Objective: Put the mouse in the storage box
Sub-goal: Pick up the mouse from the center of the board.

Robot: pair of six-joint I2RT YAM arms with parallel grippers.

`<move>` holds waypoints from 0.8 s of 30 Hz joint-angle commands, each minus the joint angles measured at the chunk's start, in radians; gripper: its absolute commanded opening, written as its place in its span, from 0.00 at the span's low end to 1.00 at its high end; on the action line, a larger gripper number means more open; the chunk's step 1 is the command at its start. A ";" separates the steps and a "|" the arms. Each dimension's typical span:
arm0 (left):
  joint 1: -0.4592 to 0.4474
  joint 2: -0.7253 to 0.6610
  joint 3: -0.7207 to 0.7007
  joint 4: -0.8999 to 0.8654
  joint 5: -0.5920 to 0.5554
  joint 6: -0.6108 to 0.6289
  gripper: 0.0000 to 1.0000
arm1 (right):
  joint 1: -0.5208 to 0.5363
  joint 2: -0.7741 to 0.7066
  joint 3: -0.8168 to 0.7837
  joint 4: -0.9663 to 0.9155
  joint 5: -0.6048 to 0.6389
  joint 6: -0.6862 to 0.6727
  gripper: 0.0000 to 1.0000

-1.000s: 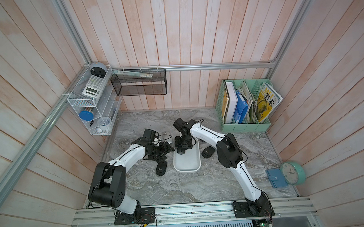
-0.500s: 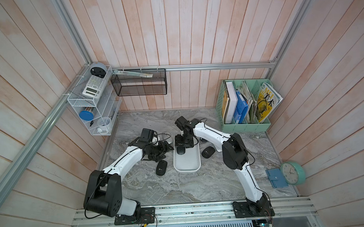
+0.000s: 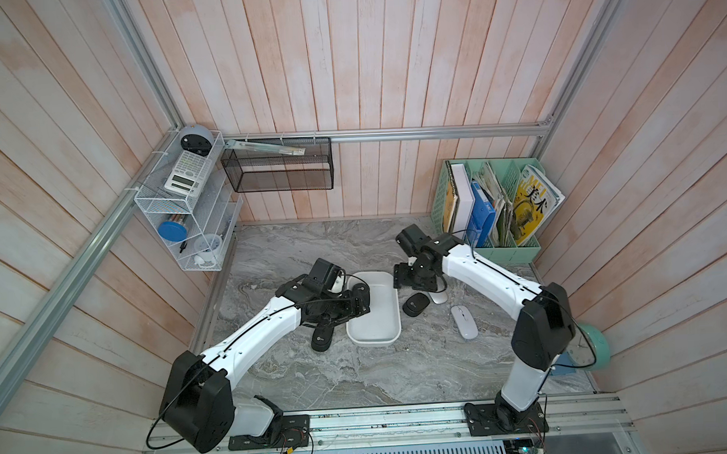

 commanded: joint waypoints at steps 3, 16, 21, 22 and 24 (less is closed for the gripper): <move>-0.096 0.026 0.056 0.024 -0.025 -0.038 0.79 | -0.145 -0.139 -0.203 -0.106 0.141 -0.022 0.84; -0.151 0.094 0.084 0.049 -0.006 -0.047 0.79 | -0.231 -0.138 -0.391 -0.049 0.093 -0.112 0.91; -0.151 0.083 0.058 0.050 -0.011 -0.047 0.79 | -0.233 -0.093 -0.426 -0.028 0.056 -0.146 0.91; -0.151 0.082 0.056 0.050 -0.012 -0.047 0.79 | -0.233 -0.082 -0.427 -0.029 0.060 -0.147 0.92; -0.151 0.087 0.053 0.047 -0.011 -0.047 0.79 | -0.233 -0.065 -0.425 -0.036 0.087 -0.142 0.91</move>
